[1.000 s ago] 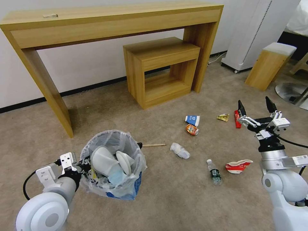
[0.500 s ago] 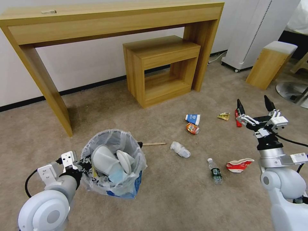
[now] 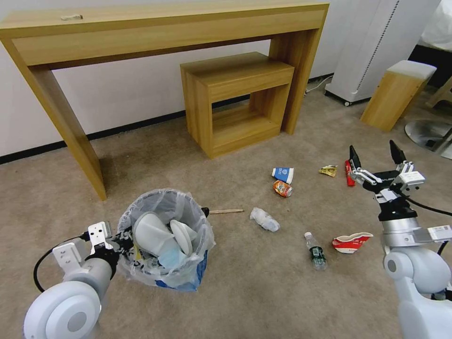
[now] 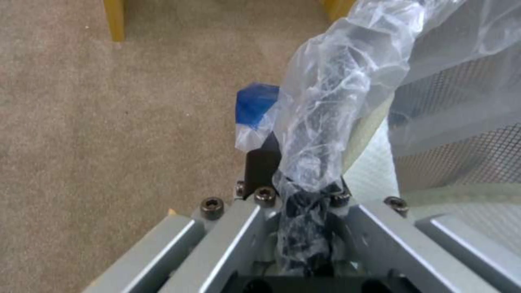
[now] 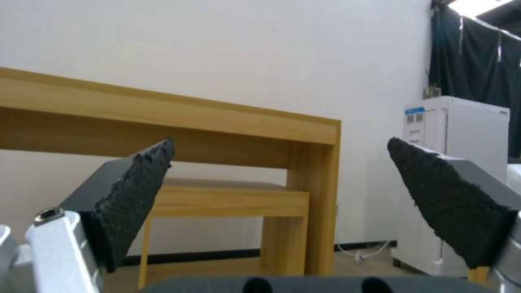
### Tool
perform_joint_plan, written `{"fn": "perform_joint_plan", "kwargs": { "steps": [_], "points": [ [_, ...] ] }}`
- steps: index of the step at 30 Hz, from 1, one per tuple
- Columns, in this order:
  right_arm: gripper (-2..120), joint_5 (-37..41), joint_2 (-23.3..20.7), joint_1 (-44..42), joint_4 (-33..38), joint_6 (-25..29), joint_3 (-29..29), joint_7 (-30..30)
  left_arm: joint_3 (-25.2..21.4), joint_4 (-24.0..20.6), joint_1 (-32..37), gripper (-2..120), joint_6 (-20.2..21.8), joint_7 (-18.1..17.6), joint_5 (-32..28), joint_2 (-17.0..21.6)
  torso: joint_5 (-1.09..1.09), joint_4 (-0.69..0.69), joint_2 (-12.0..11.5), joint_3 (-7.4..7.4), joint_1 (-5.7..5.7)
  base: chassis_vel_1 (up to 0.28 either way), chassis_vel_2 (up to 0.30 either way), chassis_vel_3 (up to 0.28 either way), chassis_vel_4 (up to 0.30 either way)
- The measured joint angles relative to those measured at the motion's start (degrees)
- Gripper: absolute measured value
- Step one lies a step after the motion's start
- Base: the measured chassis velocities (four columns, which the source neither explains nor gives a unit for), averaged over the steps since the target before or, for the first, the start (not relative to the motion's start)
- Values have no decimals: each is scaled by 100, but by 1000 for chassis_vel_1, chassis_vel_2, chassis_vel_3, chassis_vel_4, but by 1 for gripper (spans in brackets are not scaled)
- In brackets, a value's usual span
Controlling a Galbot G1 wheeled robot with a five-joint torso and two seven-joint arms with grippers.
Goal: Pick up the trash bin and place the garbage on the floor into it.
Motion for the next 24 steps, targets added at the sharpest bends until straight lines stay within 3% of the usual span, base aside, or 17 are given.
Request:
{"fn": "perform_joint_plan", "kwargs": {
  "steps": [9, 20, 21, 24],
  "points": [
    [100, -1, -14, -116, 36, 47, 49, 0, 15, -50, 65, 1, 0, 28, 58, -35, 0, 0, 0, 5, -1, -78, 74, 77, -86],
    [100, -26, -5, -247, 102, 73, -28, 42, 1, -110, 108, 1, -8, 62, 81, -44, -6, -1, 0, 12, 0, -224, 232, 230, -246],
    [100, -72, -1, -271, 116, 71, -54, 130, -1, -120, 117, 1, -8, 70, 80, -45, 2, 0, 1, 12, 0, -201, 274, 252, -228],
    [100, -202, -14, -343, 163, -21, -138, 342, -13, -140, 122, 1, -14, 73, 83, -45, -1, 0, 1, 14, 0, -185, 196, 168, -191]
  ]
}}
